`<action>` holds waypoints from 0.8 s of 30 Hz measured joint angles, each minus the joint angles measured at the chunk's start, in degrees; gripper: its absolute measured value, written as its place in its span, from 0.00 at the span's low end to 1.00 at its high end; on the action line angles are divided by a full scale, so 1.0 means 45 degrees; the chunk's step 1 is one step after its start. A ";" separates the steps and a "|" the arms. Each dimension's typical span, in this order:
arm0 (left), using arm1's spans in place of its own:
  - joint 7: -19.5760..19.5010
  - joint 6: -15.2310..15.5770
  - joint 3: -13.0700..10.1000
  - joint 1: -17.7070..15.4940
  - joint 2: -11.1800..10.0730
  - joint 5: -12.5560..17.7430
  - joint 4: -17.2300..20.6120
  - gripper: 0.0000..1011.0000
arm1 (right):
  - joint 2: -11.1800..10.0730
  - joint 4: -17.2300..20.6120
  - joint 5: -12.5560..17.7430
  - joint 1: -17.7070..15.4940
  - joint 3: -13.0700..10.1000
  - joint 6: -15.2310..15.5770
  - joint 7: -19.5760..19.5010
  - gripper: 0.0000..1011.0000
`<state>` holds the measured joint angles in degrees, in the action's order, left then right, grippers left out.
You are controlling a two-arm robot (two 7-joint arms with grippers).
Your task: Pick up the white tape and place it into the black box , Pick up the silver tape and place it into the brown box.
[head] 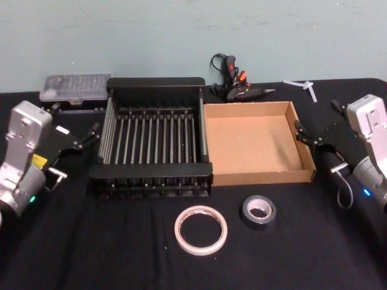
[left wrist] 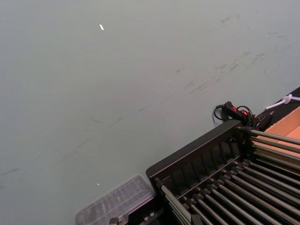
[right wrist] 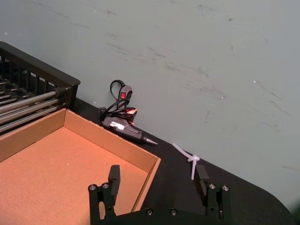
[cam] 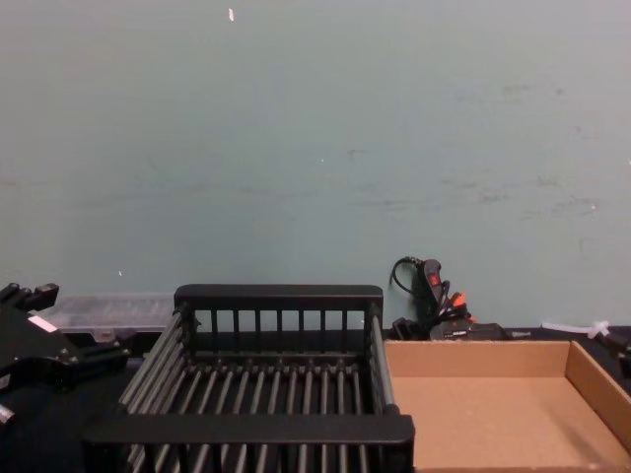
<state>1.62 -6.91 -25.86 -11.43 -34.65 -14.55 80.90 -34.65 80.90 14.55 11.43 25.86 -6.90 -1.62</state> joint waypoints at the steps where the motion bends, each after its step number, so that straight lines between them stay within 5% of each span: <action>1: 0.0000 0.0000 0.0000 0.0000 0.0000 0.0000 0.0000 0.99 | 0.0001 0.0000 0.0000 0.0000 0.0000 -0.0001 0.0000 0.99; 24: 0.0000 0.0000 0.0000 0.0000 0.0000 0.0000 0.0000 0.99 | 0.0000 0.0000 0.0000 0.0000 0.0000 -0.0001 0.0000 0.99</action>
<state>1.62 -6.91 -25.86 -11.43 -34.65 -14.55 80.90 -34.65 80.90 14.55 11.43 25.86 -6.91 -1.62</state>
